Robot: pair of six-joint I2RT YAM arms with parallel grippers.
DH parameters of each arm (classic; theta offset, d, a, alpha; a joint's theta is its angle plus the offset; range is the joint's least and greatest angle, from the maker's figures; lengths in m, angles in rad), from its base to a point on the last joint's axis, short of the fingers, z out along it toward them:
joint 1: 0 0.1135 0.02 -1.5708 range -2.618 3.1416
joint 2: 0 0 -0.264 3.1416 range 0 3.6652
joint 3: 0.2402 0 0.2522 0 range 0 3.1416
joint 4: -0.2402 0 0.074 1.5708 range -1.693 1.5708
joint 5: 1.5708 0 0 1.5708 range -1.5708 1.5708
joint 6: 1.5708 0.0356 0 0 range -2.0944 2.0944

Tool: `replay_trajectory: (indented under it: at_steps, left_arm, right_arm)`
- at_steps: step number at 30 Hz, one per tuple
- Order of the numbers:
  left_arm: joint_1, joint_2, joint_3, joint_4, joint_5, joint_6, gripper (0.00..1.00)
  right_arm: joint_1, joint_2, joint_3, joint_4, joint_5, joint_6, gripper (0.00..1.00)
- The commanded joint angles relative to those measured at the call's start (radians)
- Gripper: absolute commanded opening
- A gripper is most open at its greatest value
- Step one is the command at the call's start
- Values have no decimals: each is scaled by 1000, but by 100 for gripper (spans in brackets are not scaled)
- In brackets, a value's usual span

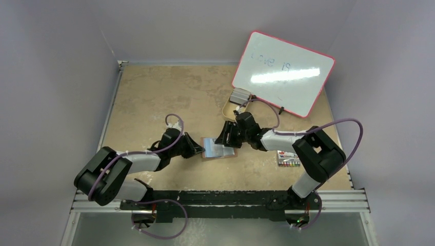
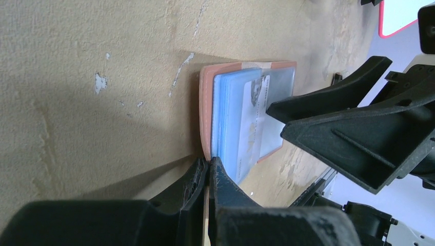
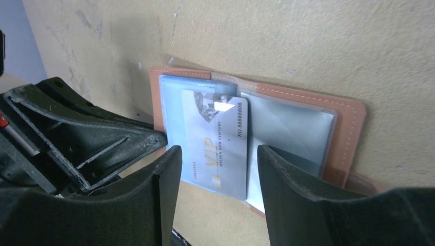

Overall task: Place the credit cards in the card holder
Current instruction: Insert the credit card into the card holder.

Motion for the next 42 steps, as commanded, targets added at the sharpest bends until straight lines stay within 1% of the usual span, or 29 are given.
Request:
replay_trajectory:
  at_steps: [1, 7, 14, 17, 20, 25, 29, 34, 37, 42]
  left_arm:
    - [-6, -22, -8, 50, 7, -10, 0]
    - [-6, -29, -10, 59, 23, -9, 0]
    - [-7, -38, -10, 57, 26, -10, 0]
    - [-7, -44, -12, 57, 25, -14, 0]
    - [-7, -49, -13, 55, 25, -17, 0]
    - [-8, -55, -10, 55, 25, -22, 0]
    - [-8, -64, -8, 51, 27, -23, 0]
    - [-8, -85, -7, 26, 24, -17, 0]
    - [-8, -91, -7, 18, 23, -16, 0]
    - [-8, -94, -5, 18, 23, -15, 0]
  right_arm:
    - [36, 3, 34, -6, 14, 7, 58]
    - [56, 14, 33, 32, -7, 35, 57]
    - [61, 12, 52, 17, -3, 34, 55]
    - [61, 8, 57, 2, 8, 14, 51]
    - [61, 4, 49, 46, -18, 1, 48]
    - [73, 16, 43, 86, -64, 21, 47]
    - [77, 15, 32, 94, -67, 27, 48]
    - [77, -45, 67, -50, 30, -17, 51]
    - [77, -59, 71, -102, 61, -21, 54]
    - [77, -42, 58, -76, 86, -20, 57]
